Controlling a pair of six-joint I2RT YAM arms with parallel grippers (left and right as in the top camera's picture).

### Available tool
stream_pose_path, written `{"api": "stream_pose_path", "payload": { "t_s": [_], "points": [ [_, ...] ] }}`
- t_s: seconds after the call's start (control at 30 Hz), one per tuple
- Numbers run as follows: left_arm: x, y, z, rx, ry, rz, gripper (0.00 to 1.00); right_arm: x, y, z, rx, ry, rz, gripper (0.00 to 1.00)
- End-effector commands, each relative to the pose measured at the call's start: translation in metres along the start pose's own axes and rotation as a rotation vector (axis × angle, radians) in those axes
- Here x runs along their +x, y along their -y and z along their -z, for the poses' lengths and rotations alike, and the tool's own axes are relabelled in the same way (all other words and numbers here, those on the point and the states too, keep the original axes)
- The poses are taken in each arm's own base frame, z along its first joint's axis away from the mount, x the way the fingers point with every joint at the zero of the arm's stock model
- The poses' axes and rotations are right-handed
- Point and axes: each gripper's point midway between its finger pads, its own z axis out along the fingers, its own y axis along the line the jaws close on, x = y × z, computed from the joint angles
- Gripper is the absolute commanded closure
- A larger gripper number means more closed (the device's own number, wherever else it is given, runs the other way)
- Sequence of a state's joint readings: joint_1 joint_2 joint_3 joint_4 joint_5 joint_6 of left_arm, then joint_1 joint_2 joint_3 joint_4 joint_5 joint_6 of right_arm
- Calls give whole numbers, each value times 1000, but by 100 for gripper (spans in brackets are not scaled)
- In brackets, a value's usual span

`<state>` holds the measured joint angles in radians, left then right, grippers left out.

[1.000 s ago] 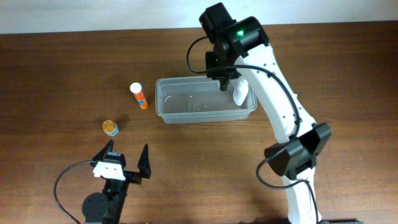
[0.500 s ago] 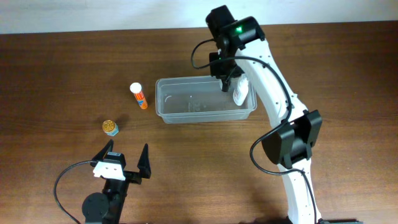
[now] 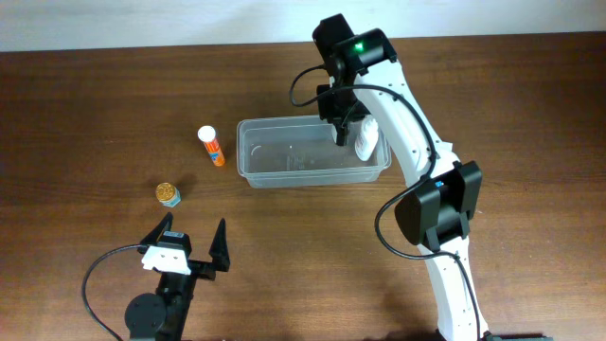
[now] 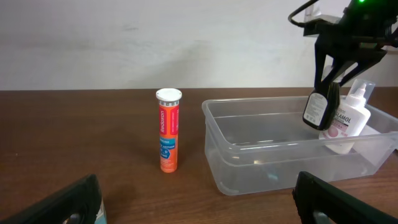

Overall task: Pack container
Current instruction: 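Lower the dark bottle into the container beside the spray bottle and release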

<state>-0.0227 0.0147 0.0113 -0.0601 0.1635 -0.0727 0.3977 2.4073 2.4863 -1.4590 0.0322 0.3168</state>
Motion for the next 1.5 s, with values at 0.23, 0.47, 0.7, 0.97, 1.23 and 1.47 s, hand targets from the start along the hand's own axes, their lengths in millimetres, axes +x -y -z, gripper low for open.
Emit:
{"api": "stream_pose_path", "payload": {
  "t_s": [0.23,0.47,0.7,0.97,1.23,1.47],
  "points": [
    [0,-3,0,-12,3,6,1,8,1,-22,9,-42,3,75],
    [0,-3,0,-12,3,6,1,11,11,-33,18,-65,-13,75],
    [0,-3,0,-12,3,6,1,9,16,-34,19,-64,-26,75],
    [0,-3,0,-12,3,6,0,9,11,-34,-18,-69,-29,75],
    [0,-3,0,-12,3,6,0,10,11,-34,-20,-76,-46,75],
    [0,-3,0,-12,3,6,0,13,14,-39,-14,-88,-61,75]
  ]
}}
